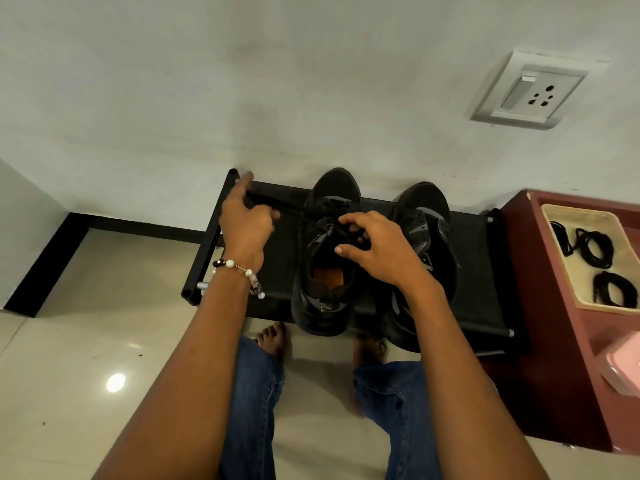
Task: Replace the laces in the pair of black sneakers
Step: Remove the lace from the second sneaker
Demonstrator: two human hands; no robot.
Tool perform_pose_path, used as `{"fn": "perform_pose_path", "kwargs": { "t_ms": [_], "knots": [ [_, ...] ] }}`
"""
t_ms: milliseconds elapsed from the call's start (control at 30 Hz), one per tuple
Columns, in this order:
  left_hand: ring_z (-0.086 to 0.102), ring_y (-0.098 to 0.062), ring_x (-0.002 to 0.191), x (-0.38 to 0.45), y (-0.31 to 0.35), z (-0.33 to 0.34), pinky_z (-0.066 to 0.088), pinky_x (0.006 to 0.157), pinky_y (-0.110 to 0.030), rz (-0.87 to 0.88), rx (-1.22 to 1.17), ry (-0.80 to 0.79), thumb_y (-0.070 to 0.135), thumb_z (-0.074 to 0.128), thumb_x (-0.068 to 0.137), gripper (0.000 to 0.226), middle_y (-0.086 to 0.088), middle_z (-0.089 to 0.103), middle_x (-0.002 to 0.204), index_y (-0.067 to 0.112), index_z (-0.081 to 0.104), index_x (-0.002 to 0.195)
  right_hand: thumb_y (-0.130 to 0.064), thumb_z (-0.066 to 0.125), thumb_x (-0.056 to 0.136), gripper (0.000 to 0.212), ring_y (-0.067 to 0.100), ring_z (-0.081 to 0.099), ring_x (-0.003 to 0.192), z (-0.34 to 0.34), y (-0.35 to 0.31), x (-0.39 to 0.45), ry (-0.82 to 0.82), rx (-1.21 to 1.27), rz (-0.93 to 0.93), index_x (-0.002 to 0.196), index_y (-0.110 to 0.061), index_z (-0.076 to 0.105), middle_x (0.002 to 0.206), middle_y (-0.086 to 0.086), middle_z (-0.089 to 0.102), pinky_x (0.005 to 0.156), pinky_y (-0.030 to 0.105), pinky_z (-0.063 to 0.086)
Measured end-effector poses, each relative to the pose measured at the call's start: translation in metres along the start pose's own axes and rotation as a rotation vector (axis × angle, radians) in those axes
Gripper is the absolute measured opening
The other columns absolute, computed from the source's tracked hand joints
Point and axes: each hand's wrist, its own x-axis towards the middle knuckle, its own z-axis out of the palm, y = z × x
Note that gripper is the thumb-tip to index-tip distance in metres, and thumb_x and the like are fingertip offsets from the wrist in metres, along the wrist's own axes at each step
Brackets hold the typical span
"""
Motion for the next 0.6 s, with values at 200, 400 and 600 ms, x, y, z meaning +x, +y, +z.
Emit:
{"fn": "perform_pose_path", "kwargs": {
  "t_ms": [200,400,600],
  "knots": [
    [0.056,-0.035,0.109,-0.004,-0.01,0.002,0.049,0.08,-0.039,-0.116,0.65,0.028,0.012,0.054,0.088,0.038,-0.017,0.053,0.125,0.003,0.049,0.125,-0.074,0.064,0.07,0.085,0.025,0.053,0.121,-0.006,0.006,-0.002,-0.027,-0.096,0.161,0.129,-0.014,0.058,0.132,0.008,0.055,0.099,0.044,0.048],
    [0.022,-0.047,0.139,-0.014,-0.002,0.005,0.025,0.113,-0.056,-0.163,0.955,0.061,0.019,0.059,0.091,0.016,-0.02,0.0,0.159,0.006,0.057,0.1,-0.037,0.047,0.101,0.038,0.024,0.061,0.081,-0.01,0.006,-0.001,0.38,0.024,0.121,0.086,-0.007,0.064,0.083,0.005,0.062,0.072,0.035,0.046],
    [0.063,-0.006,0.092,-0.023,0.01,0.016,0.051,0.089,-0.02,0.465,0.545,-0.338,0.018,0.066,0.09,0.026,0.0,0.067,0.113,0.018,0.07,0.115,-0.038,0.078,0.078,0.039,0.008,0.06,0.082,-0.011,-0.002,-0.005,0.114,0.142,0.074,0.109,-0.018,0.069,0.096,-0.005,0.066,0.076,0.018,0.051]
  ]
}}
